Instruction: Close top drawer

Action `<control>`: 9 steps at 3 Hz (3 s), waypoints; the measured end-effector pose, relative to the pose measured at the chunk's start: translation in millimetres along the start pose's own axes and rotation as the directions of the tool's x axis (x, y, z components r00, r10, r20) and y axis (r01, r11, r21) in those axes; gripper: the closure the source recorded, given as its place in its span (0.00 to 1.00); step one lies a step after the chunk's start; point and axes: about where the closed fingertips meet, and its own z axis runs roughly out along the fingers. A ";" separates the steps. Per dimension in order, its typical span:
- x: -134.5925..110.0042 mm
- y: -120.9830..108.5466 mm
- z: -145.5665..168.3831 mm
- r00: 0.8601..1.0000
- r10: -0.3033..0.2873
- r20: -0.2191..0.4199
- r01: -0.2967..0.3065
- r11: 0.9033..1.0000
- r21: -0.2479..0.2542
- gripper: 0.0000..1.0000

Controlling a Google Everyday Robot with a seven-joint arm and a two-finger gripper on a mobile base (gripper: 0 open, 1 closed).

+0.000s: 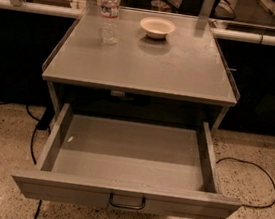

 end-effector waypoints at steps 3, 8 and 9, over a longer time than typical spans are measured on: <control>29.0 33.7 -3.1 1.000 0.020 -0.002 -0.020 0.997 0.068 0.00; 105.0 111.6 60.4 0.997 0.065 0.036 -0.068 0.994 0.088 0.00; 113.4 124.4 70.0 0.997 0.068 0.044 -0.071 0.995 0.068 0.00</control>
Offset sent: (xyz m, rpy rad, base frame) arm -0.0396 -0.0300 -0.0116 0.0090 -0.0326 -0.0503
